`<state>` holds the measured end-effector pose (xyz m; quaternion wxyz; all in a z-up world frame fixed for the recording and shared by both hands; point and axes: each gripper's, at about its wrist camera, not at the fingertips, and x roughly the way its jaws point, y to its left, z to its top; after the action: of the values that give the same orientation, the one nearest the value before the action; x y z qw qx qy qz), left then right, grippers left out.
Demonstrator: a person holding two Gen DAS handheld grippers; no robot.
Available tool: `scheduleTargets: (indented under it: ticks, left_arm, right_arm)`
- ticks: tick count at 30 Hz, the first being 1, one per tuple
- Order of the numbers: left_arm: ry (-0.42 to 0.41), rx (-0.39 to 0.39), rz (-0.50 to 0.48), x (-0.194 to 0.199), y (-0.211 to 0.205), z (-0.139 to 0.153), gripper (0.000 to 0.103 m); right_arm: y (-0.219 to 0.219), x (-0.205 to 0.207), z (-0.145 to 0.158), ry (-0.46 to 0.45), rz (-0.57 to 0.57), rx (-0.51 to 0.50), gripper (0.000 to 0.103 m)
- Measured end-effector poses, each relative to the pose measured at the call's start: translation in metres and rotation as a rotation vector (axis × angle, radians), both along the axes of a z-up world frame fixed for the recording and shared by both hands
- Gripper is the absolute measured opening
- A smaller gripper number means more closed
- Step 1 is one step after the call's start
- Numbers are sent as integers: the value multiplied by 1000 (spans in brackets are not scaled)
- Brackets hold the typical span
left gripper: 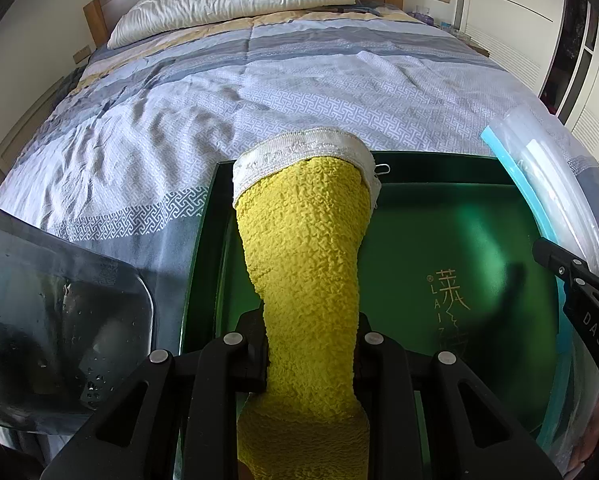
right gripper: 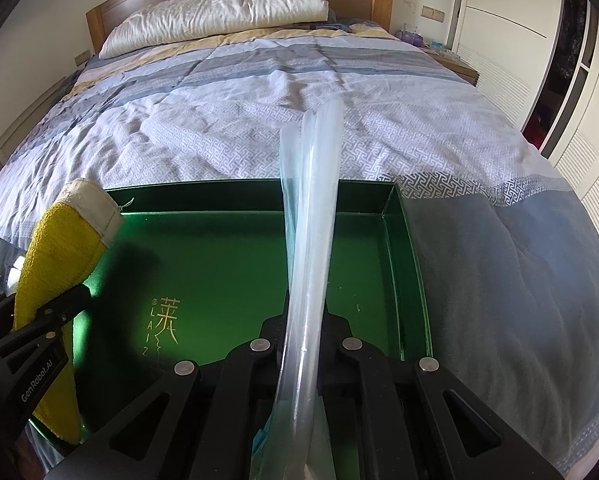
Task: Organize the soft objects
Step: 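Lower the sock with the left gripper while the right gripper lowers the bag into the tray, then open the right gripper to drop the bag while the left gripper releases the sock in the tray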
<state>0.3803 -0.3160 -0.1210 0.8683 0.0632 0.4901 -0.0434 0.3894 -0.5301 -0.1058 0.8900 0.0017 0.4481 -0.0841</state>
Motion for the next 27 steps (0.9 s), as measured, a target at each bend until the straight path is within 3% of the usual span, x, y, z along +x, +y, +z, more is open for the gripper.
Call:
scheduleTargets:
  ticks: [12, 15, 17, 19, 24, 27]
  left_arm:
    - [10, 5, 1, 1, -1, -4, 24]
    - [15, 1, 7, 2, 1, -5, 28]
    - [19, 0, 7, 2, 2, -6, 32]
    - [18, -6, 12, 3, 3, -6, 36]
    - [12, -12, 8, 3, 4, -4, 52]
    - [0, -18, 1, 2, 3, -1, 53]
  right_arm:
    - [0, -1, -2, 4, -9, 6, 10]
    - [-1, -2, -3, 4, -7, 11, 24]
    - [-1, -2, -3, 1, -10, 9, 39]
    - [-1, -2, -3, -4, -11, 9, 42]
    - [1, -6, 1, -24, -11, 5, 66]
    - [-1, -8, 5, -38, -22, 10, 79]
